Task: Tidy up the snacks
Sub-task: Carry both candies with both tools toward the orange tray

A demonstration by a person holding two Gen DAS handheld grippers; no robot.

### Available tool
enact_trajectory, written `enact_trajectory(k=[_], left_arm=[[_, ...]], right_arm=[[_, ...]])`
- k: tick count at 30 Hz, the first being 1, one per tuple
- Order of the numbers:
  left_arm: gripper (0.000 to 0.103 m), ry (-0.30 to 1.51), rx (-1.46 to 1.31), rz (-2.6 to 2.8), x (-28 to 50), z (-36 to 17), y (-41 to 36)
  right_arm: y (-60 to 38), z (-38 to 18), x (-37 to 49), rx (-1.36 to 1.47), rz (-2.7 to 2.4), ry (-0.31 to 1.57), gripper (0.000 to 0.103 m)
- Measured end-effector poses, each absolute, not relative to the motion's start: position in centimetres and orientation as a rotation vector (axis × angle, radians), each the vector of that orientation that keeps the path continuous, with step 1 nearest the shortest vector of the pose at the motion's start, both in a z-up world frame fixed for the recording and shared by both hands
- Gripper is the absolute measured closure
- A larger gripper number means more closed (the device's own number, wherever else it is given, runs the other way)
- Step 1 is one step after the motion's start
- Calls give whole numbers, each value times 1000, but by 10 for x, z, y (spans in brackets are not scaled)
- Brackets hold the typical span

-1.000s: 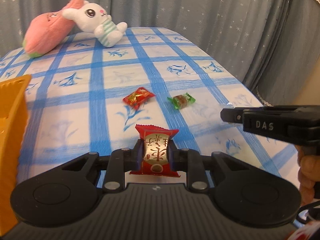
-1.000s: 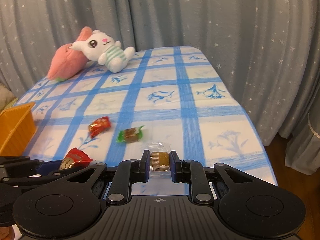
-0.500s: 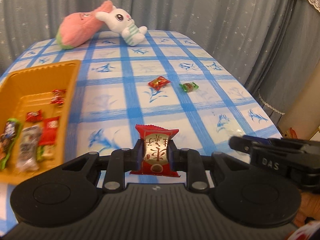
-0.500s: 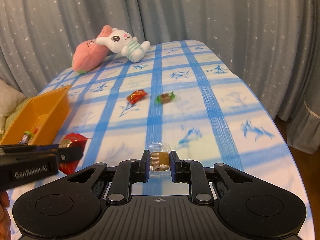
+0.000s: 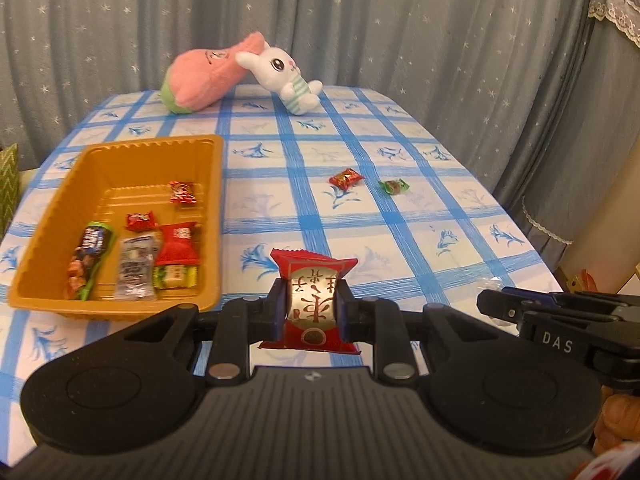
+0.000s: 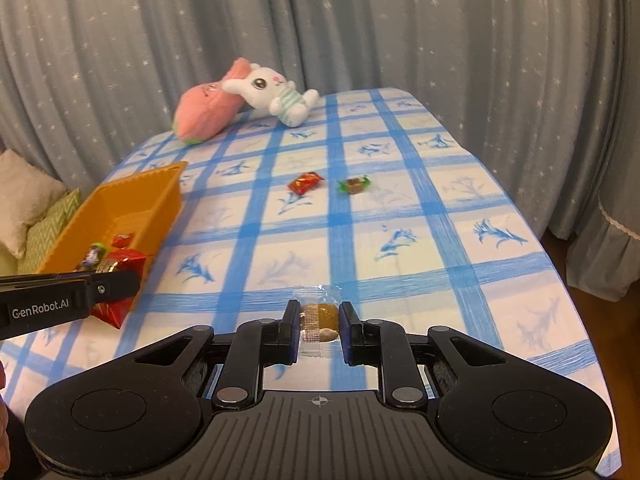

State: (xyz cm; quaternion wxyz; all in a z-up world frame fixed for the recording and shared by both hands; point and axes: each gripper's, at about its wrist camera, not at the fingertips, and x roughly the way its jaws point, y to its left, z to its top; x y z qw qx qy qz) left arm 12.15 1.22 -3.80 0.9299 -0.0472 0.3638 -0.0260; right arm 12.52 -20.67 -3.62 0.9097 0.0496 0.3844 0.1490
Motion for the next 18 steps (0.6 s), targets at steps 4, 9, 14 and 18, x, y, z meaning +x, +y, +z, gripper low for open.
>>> enact_trajectory(k=[4,9,14,18], left_arm=[[81,736,-103,-40,108,-31,22],[81,729,-112,-20,94,-25,37],[81,722,-129,9,84,-20,56],[81,720,-141,32,78,-17,72]], right_arm=[[-193,-28,118,89,336,779,83],[-175,-20,112,73,378,764,83],[-156,-16,107,58,418,758,83],[-142,-14,104,45,446,756,83]])
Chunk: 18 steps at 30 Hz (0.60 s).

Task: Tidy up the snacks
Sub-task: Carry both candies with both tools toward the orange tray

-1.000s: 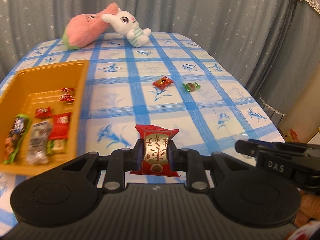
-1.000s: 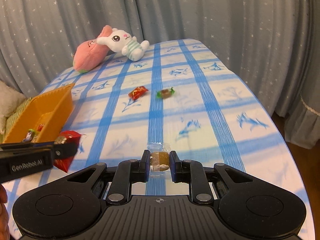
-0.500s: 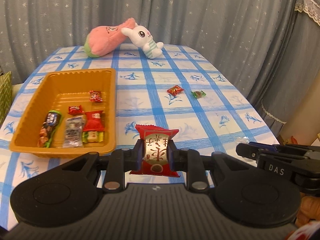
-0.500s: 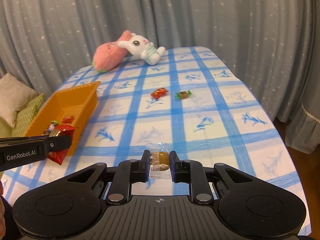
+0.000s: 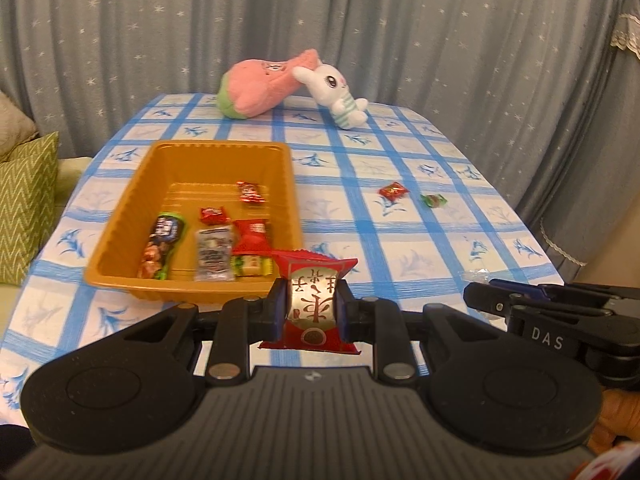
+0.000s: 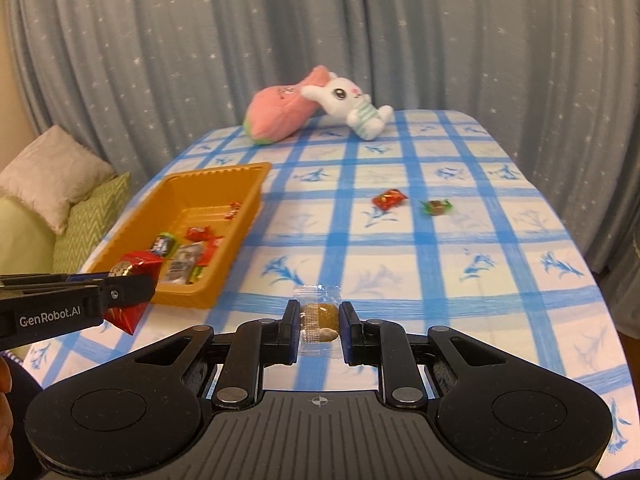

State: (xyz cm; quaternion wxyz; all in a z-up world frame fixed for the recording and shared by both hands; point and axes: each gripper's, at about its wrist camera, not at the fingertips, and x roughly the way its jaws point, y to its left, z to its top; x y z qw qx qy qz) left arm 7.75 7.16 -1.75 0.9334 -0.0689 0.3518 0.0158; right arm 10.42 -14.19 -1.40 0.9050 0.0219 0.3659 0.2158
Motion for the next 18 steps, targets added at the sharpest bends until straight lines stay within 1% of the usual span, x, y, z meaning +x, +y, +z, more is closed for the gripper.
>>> enact_trajectory(k=[18], left_arm=[[81,711,-194,101,72,-10,125]], right_arm=[[-86,-8,106,1,541,745,83]])
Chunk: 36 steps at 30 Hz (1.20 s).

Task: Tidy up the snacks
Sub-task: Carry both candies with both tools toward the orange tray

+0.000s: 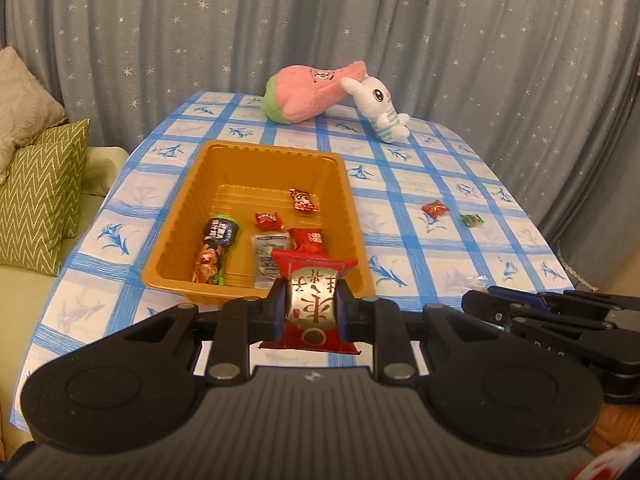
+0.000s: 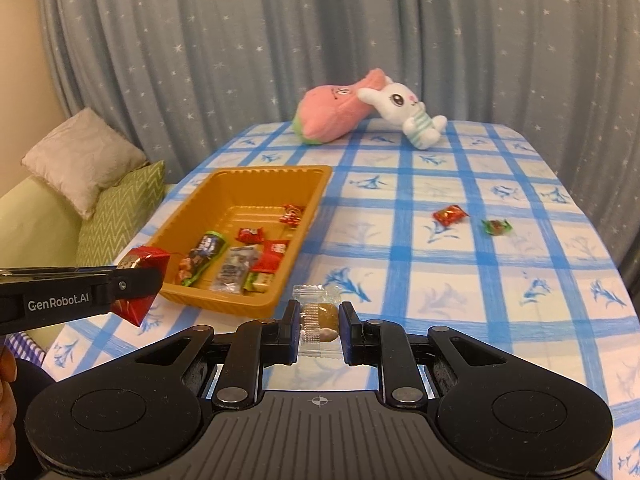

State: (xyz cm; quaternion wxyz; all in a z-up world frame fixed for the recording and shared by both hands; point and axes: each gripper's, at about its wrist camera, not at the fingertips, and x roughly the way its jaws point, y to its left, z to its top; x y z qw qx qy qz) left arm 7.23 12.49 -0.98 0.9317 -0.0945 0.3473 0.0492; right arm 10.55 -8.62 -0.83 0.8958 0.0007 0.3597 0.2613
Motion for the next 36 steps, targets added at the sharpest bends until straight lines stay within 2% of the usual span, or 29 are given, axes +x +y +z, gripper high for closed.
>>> enact_trajectory(k=[17,36], left_arm=[[81,716,-204,123,97,-12,152],[81,736,-185,125,178,-32,213]], right_arm=[[-44,-8,128,-28,596,740,83],[20,-26,203,-59,634,766,83]])
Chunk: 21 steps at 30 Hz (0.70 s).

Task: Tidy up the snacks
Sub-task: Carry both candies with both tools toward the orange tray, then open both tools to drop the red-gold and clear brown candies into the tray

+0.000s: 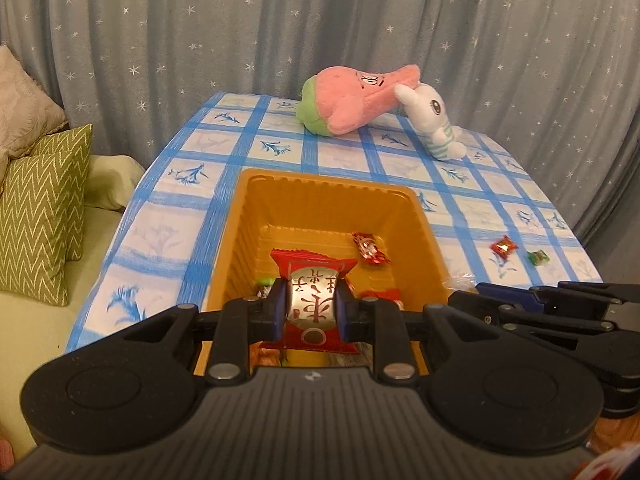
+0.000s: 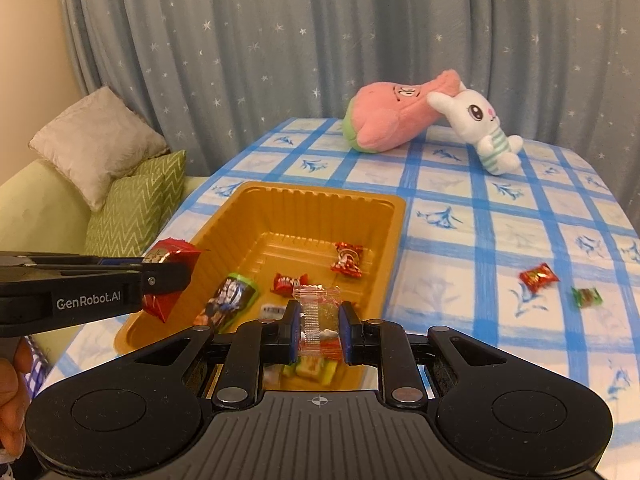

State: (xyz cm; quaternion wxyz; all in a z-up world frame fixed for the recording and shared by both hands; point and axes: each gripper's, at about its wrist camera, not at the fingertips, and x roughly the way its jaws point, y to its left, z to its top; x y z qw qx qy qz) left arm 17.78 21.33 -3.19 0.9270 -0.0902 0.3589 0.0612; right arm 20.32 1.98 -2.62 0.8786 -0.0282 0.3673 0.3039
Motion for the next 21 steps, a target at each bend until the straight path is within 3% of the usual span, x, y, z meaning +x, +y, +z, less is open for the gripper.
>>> enact_trajectory(k=[21], left_arm=[[78,765,-177,70,247,-76,232]], right_arm=[[47,-59,270,-54,615,792,83]])
